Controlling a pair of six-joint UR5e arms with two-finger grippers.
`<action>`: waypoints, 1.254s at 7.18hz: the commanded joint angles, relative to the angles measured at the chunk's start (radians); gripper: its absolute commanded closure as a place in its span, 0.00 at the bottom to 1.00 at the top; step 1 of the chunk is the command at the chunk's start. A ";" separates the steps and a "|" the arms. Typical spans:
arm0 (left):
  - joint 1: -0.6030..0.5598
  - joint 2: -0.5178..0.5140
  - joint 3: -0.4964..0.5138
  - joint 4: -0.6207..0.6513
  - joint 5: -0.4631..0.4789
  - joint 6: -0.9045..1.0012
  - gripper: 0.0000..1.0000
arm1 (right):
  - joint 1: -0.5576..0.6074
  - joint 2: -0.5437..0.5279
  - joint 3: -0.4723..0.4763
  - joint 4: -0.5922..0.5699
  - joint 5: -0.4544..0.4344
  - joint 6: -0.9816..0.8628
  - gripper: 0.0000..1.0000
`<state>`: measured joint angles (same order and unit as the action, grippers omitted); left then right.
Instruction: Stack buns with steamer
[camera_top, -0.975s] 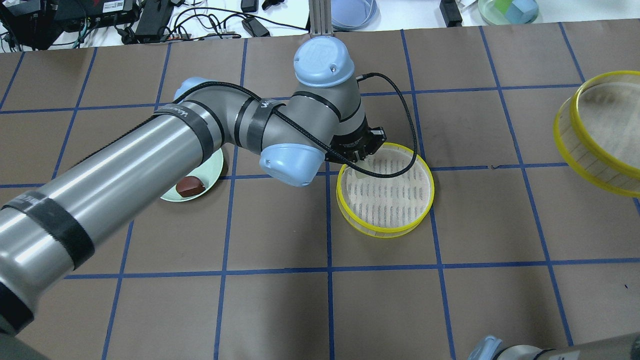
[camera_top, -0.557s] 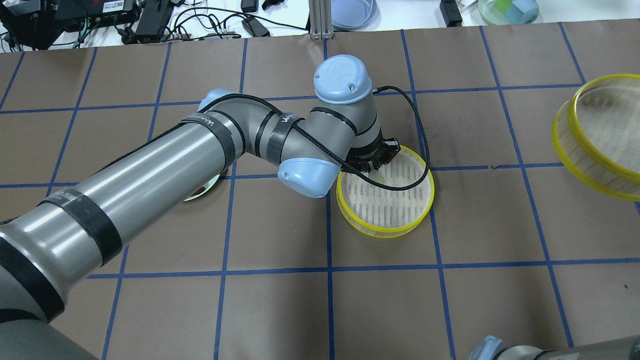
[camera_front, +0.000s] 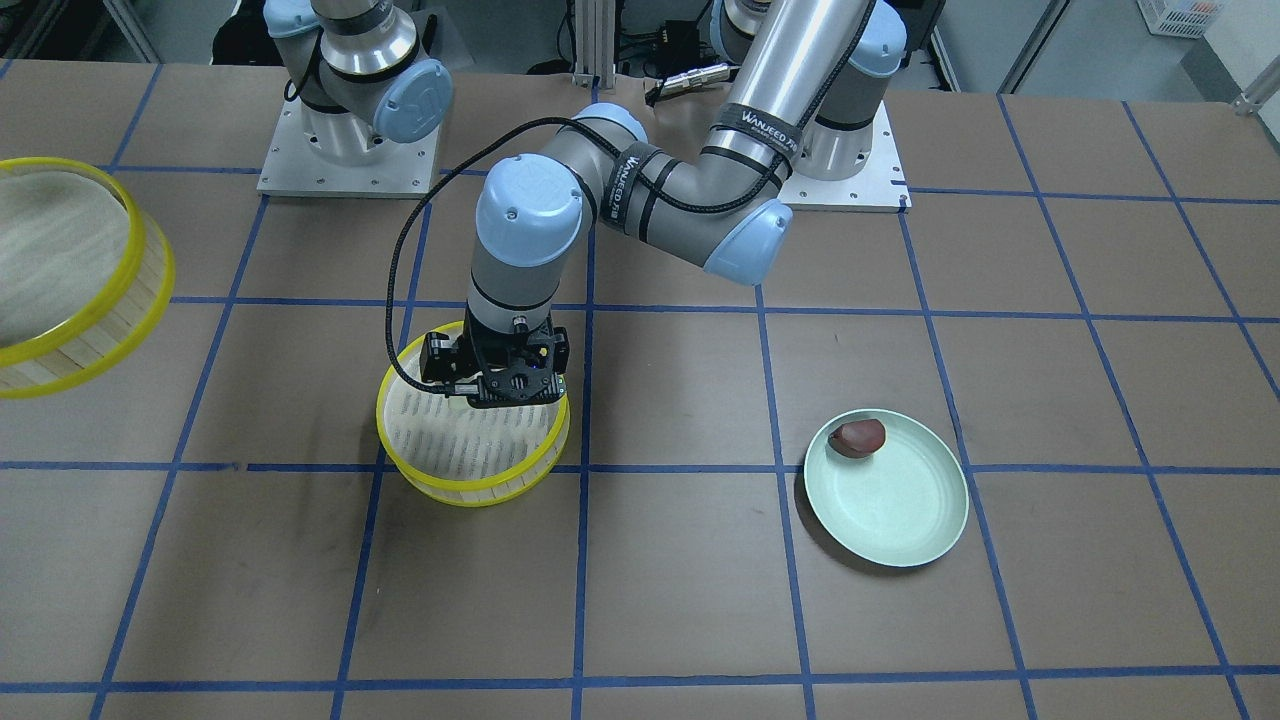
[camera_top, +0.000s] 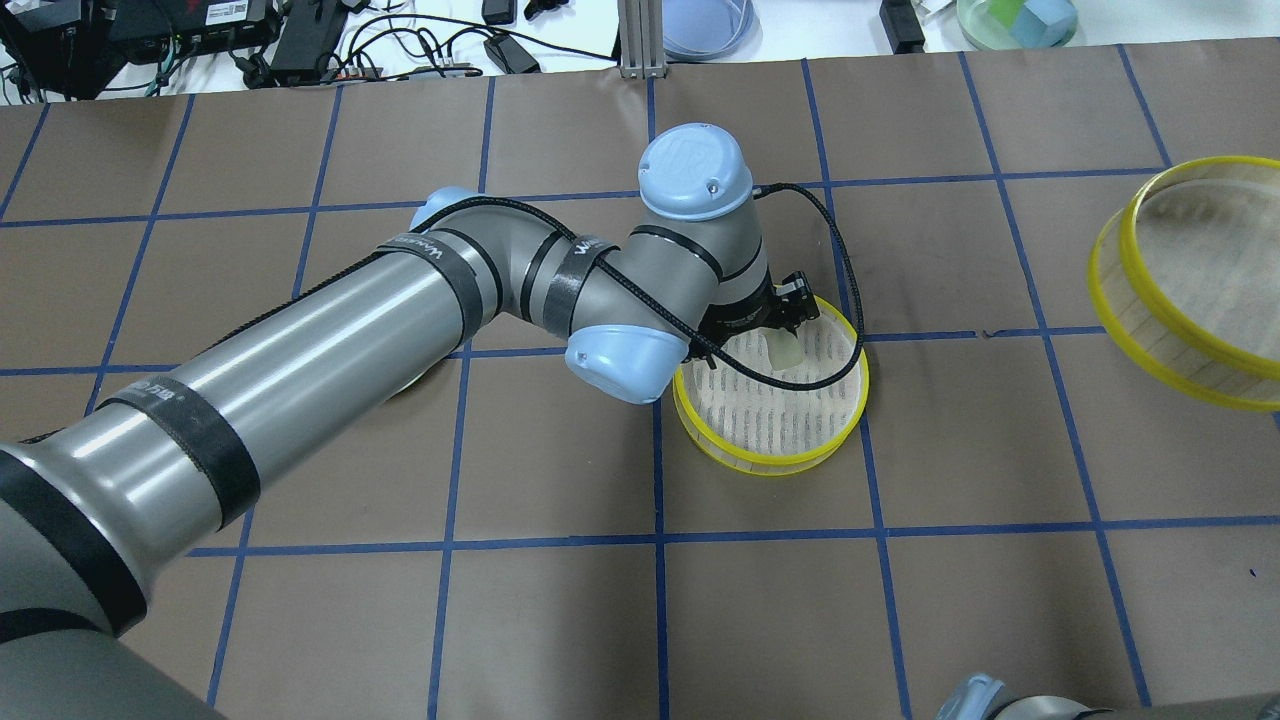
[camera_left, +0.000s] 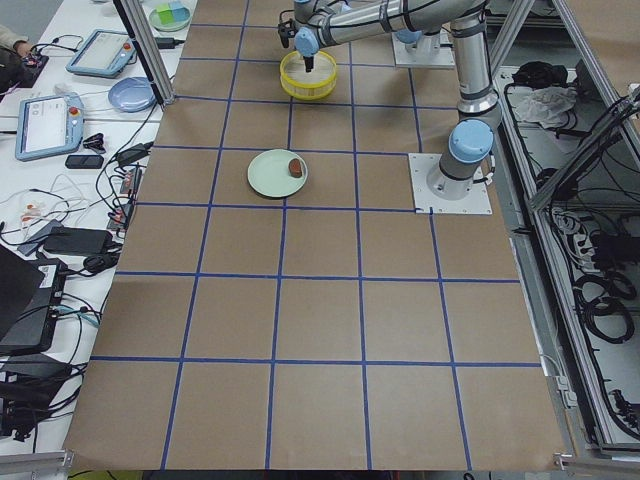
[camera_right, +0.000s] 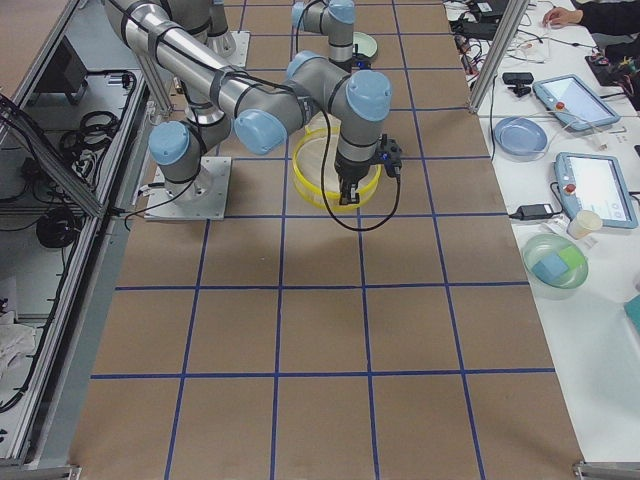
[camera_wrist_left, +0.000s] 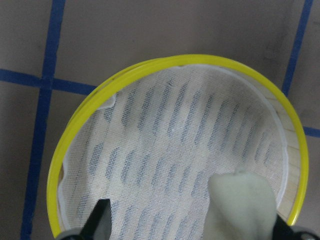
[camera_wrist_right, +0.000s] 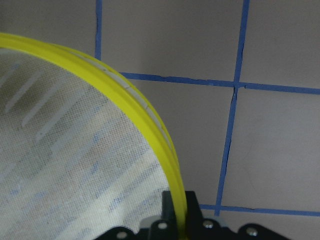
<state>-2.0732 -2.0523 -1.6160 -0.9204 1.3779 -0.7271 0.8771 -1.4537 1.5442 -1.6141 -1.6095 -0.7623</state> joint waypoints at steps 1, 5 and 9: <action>0.001 0.001 0.002 0.000 0.001 0.003 0.00 | 0.038 0.001 0.004 -0.004 0.000 0.113 1.00; 0.033 0.050 0.013 -0.003 0.019 0.087 0.00 | 0.121 0.001 0.007 0.011 -0.033 0.263 1.00; 0.229 0.176 -0.004 -0.220 0.242 0.358 0.00 | 0.288 -0.002 0.053 0.011 -0.026 0.528 1.00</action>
<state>-1.8858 -1.9026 -1.6153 -1.0826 1.5405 -0.4401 1.1054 -1.4557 1.5852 -1.6034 -1.6362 -0.3222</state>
